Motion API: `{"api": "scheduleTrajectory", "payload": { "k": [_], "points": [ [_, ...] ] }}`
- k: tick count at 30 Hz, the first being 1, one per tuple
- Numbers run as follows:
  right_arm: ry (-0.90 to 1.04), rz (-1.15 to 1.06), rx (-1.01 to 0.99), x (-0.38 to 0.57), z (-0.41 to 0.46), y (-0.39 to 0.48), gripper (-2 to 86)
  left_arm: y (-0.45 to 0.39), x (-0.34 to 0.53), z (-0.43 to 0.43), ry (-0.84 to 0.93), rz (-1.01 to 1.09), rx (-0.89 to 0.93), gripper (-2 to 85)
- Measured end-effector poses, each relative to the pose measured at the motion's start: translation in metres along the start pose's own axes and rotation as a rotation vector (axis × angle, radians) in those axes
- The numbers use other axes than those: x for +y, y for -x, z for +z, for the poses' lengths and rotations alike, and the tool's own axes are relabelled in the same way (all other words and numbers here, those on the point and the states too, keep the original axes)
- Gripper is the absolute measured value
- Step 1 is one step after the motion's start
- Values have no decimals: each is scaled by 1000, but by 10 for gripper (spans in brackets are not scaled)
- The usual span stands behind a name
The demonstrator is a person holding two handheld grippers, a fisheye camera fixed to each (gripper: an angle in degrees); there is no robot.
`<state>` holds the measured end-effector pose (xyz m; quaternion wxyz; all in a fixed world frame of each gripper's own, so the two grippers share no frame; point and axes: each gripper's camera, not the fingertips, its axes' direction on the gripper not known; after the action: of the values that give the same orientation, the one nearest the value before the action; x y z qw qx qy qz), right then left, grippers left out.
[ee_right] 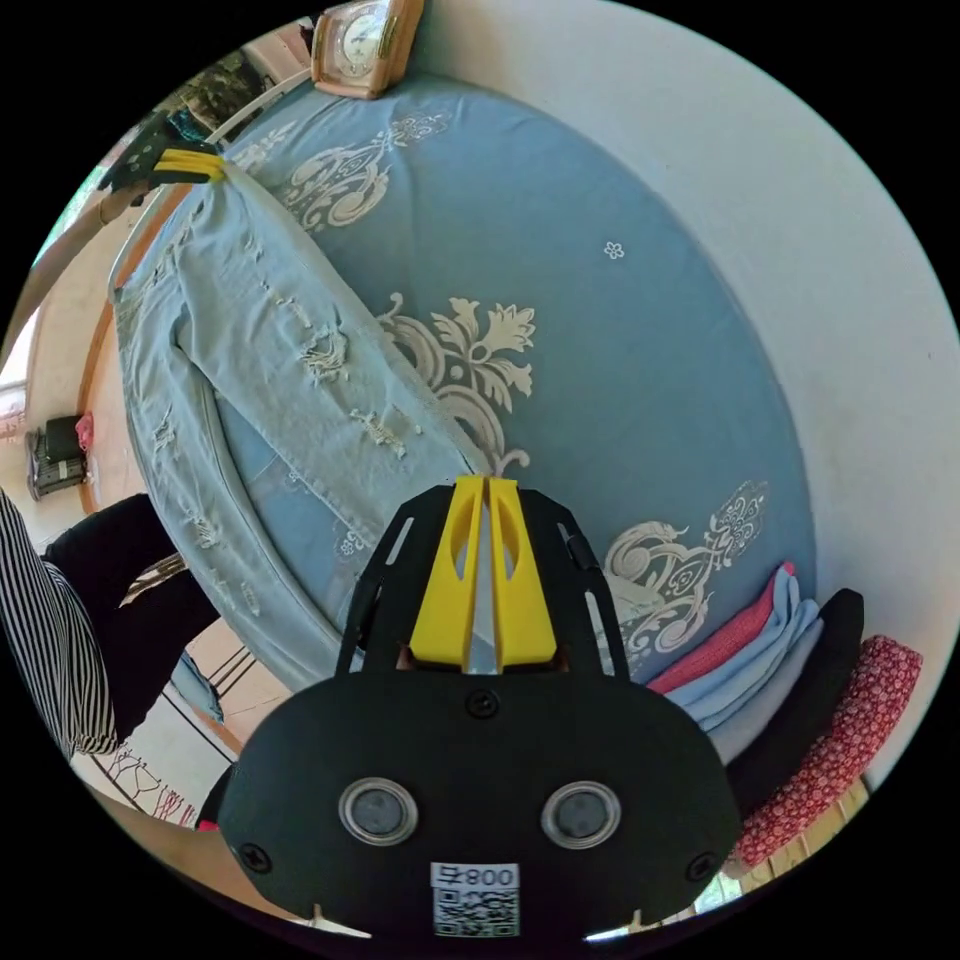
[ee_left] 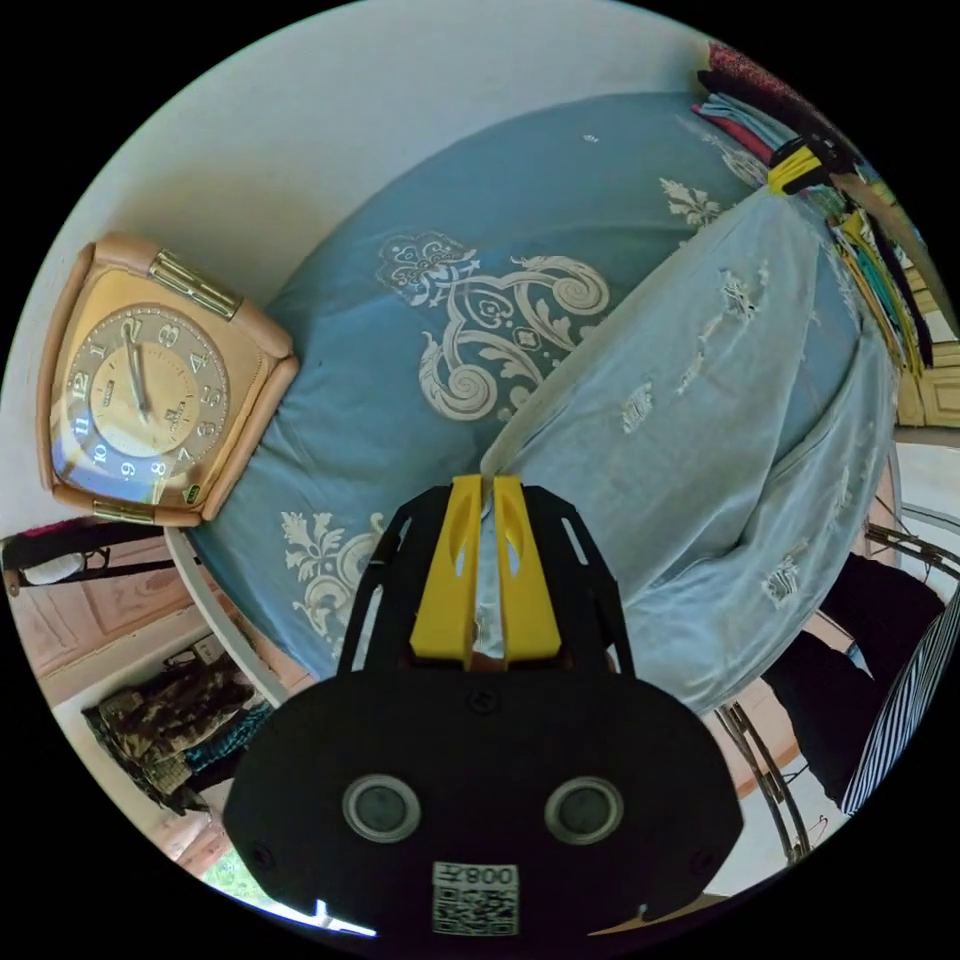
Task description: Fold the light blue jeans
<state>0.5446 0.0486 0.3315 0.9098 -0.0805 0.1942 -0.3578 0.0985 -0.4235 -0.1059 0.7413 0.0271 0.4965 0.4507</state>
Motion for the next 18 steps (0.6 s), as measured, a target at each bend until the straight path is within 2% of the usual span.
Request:
{"api": "scheduleTrajectory", "payload": {
  "k": [10,18],
  "points": [
    [-90,107,-78,98,2,62,5,-49,115,-28,-75,-75,22,15],
    [-74,253,-199,148,54,89,4,-92,194,5,41,-120,100,13]
  ]
}}
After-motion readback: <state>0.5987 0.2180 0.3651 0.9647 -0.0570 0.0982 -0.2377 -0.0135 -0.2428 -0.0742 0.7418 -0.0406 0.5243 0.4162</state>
